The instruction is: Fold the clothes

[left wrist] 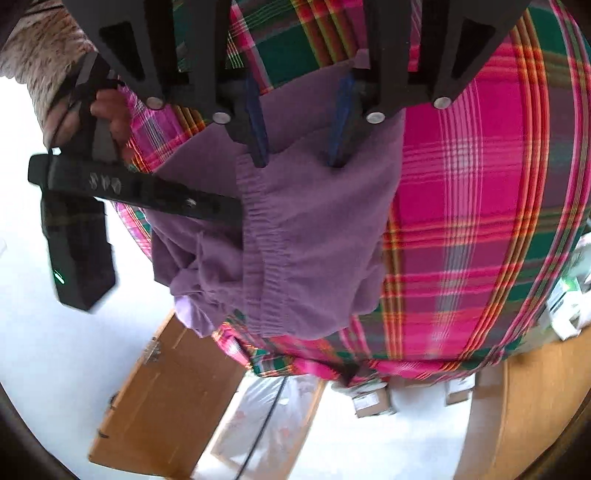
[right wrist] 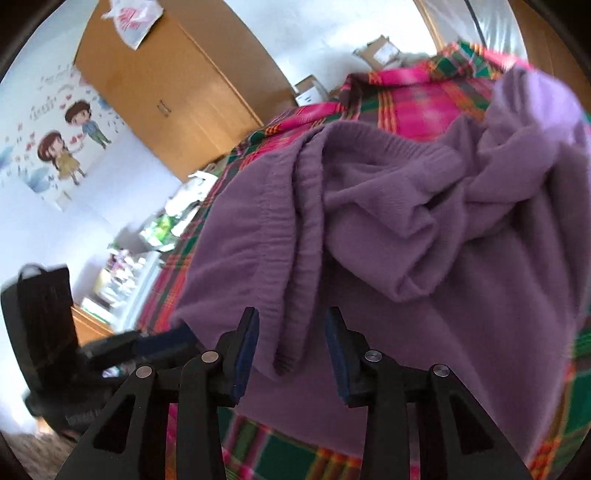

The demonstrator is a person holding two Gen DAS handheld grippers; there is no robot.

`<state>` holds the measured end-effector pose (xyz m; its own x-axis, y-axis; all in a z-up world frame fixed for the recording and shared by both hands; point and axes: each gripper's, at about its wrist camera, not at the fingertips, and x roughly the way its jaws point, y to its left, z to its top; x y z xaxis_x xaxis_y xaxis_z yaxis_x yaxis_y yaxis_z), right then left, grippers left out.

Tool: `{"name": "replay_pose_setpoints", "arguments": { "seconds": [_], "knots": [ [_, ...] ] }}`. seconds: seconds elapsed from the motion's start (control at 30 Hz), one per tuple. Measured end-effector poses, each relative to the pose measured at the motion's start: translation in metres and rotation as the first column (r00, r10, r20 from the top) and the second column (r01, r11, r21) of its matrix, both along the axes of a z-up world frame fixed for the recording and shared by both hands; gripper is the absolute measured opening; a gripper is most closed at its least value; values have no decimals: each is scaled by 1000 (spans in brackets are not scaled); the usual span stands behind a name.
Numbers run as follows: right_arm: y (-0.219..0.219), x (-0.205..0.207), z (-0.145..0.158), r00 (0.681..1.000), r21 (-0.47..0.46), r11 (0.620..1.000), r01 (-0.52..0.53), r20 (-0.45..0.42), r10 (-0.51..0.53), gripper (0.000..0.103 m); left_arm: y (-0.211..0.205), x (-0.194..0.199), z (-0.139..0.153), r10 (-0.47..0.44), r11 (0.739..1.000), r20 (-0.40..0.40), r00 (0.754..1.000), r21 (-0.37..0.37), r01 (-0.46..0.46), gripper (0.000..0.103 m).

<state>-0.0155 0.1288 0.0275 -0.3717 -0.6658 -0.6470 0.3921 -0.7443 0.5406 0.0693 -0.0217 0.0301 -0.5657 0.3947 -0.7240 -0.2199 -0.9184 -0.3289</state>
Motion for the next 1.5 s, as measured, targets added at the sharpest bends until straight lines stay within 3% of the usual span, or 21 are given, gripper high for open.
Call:
{"name": "replay_pose_setpoints", "arguments": {
  "seconds": [0.13,0.3,0.4,0.5,0.53,0.6,0.63,0.73,0.9,1.23,1.5],
  "knots": [
    [-3,-16,-6,999,-49,999,5,46,-3,40,-5,-3,-5,11,1000,5,1000,2,-11,35],
    [-4,-29,-12,994,-133,991,28,104,-14,50,-14,-8,-13,26,1000,25,999,7,-26,35],
    [-3,-34,-11,993,-115,991,73,104,-61,50,-17,-9,-17,27,1000,30,999,14,-27,35],
    [-8,-36,-9,993,-137,989,56,107,-42,50,-23,-10,-21,27,999,40,999,35,-29,35],
    [-11,-35,-6,995,-129,991,46,90,-34,49,-24,-11,-21,29,999,41,999,40,-31,35],
    [-18,-34,-2,998,-109,994,28,59,-22,37,-27,-11,-23,32,998,44,999,50,-34,35],
    [-21,-34,0,999,-95,995,24,49,-20,23,-28,-11,-23,30,998,43,999,53,-32,35],
    [-32,-34,8,1000,-70,997,13,13,-12,11,-32,-10,-24,25,998,39,999,62,-27,35],
    [-54,-35,30,997,-52,997,-55,-65,51,10,-53,-7,-27,45,987,49,998,151,-52,35],
    [-130,-50,41,976,9,982,-191,-103,191,10,-84,0,-27,108,971,51,993,209,-117,35],
    [-194,-48,36,937,65,943,-326,-107,331,10,-114,7,-26,164,955,63,984,240,-175,35]
  ]
}}
